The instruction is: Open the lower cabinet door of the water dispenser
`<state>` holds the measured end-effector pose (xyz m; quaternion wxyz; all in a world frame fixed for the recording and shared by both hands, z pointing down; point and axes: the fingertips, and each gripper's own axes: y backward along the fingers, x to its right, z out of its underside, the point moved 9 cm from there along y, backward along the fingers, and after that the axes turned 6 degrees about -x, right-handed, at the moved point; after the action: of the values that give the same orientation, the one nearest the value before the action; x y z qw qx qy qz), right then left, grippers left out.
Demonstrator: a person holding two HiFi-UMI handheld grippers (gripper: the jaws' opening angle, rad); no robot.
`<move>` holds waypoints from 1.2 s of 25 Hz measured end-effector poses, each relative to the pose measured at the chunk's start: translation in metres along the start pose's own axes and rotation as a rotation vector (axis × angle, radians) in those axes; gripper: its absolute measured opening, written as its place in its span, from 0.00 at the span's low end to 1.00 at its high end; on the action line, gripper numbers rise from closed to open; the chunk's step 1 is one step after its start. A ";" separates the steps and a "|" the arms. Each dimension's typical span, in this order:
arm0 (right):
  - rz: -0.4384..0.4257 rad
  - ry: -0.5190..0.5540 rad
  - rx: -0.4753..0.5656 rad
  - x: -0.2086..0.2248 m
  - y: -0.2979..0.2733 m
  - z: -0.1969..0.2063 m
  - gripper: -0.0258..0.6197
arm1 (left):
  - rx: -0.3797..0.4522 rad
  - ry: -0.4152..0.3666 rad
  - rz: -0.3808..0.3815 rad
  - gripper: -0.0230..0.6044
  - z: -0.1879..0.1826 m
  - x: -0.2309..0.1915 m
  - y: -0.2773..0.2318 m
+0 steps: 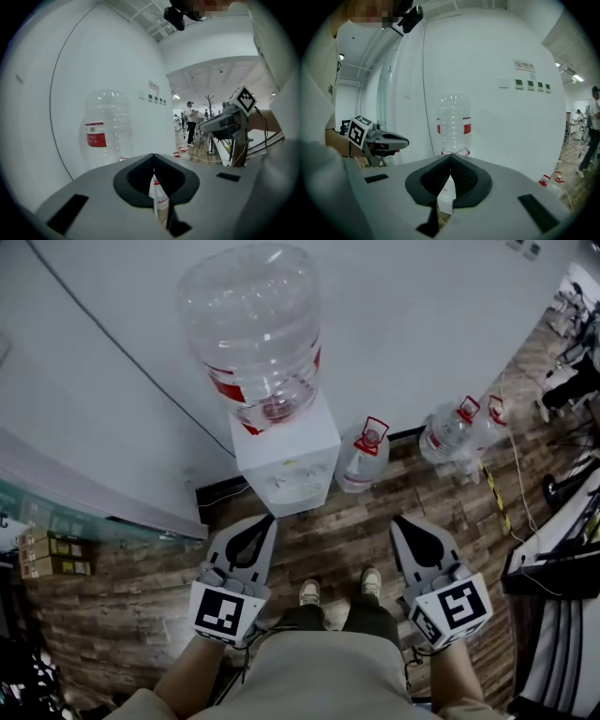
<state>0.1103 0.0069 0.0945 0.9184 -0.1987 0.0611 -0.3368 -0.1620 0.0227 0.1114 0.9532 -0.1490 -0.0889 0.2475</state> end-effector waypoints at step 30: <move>-0.351 -0.002 -0.057 0.159 -0.189 0.197 0.39 | -0.138 0.155 -0.305 0.05 0.136 0.047 -0.148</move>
<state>0.1688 -0.1627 0.3546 0.8394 -0.2328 0.0340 -0.4900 -0.0892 -0.0444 0.2925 0.9713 -0.2172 -0.0537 0.0810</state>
